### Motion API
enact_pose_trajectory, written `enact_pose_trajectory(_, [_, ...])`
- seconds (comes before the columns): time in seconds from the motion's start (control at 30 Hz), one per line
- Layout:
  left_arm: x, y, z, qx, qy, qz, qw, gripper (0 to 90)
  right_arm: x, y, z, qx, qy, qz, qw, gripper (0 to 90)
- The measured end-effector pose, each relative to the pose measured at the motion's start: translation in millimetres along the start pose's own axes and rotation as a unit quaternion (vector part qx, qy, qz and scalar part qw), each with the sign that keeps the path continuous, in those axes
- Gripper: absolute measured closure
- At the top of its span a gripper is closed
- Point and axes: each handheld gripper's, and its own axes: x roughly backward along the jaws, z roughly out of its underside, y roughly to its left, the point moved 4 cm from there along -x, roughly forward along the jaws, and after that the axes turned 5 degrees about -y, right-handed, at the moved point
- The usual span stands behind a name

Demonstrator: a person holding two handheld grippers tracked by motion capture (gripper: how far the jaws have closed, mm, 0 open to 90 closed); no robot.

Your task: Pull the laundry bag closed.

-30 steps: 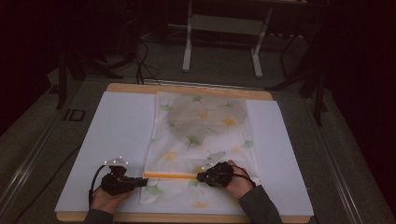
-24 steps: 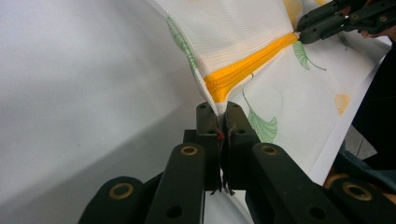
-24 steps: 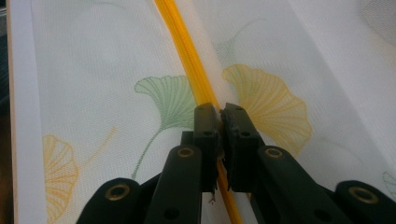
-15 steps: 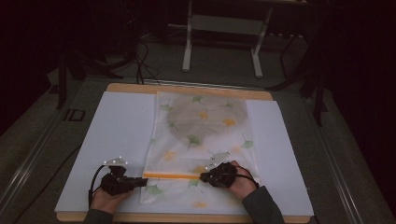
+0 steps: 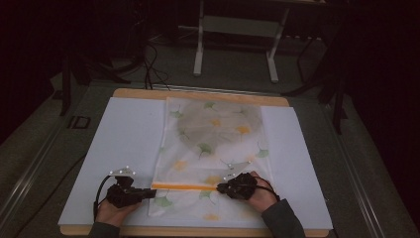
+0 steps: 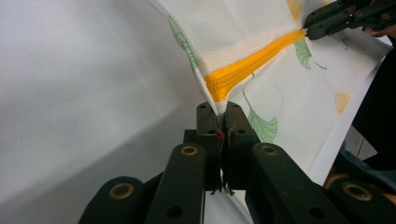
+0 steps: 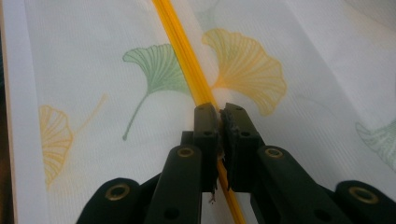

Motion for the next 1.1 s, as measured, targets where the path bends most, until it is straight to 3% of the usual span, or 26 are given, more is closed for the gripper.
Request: enact_pose_trajectory(1.1, [0.0, 1.0, 0.1, 0.0, 0.002, -0.001, 1.0, 87.4, 13.0, -5.8, 13.0, -0.011, 0.002, 0.01, 0.9999, 85.0])
